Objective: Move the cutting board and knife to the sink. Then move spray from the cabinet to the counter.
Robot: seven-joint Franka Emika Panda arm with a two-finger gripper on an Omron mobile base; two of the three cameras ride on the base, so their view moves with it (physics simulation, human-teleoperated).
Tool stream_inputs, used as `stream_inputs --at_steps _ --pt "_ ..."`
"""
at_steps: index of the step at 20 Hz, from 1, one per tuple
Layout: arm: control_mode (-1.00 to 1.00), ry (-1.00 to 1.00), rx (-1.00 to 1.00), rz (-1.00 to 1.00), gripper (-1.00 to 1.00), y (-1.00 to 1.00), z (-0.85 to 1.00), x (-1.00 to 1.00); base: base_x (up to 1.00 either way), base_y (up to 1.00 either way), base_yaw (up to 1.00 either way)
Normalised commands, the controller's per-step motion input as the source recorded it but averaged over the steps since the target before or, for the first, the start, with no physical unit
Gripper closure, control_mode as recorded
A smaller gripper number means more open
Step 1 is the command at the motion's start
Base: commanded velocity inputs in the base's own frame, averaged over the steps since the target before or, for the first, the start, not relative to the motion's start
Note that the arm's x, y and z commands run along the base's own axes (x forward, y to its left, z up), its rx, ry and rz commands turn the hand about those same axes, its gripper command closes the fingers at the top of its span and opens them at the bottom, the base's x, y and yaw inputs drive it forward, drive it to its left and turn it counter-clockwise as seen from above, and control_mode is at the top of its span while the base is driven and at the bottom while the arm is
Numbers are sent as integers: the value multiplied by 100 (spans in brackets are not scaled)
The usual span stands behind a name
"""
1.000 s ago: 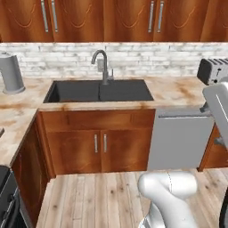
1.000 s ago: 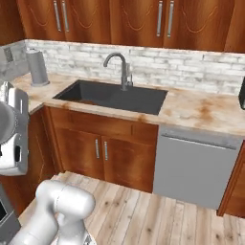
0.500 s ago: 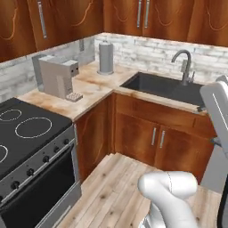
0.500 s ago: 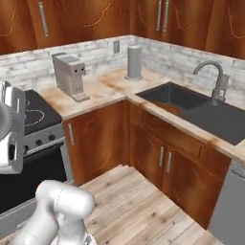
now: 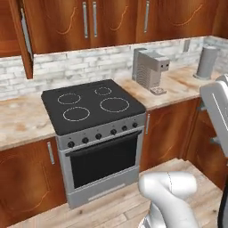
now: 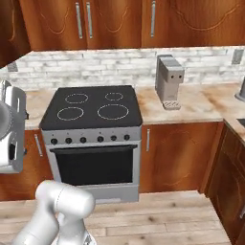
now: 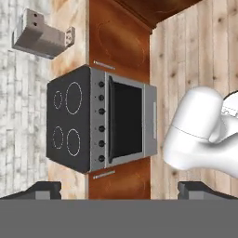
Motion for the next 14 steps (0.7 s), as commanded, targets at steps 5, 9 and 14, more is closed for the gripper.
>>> stream_inputs --at_steps 5,9,14 --pt "100 0 0 0 -100 0 0 0 0 0 88" --pt "100 0 0 0 -100 0 0 0 8 34 78" --pt "100 0 0 0 -100 0 0 0 48 -3 65"
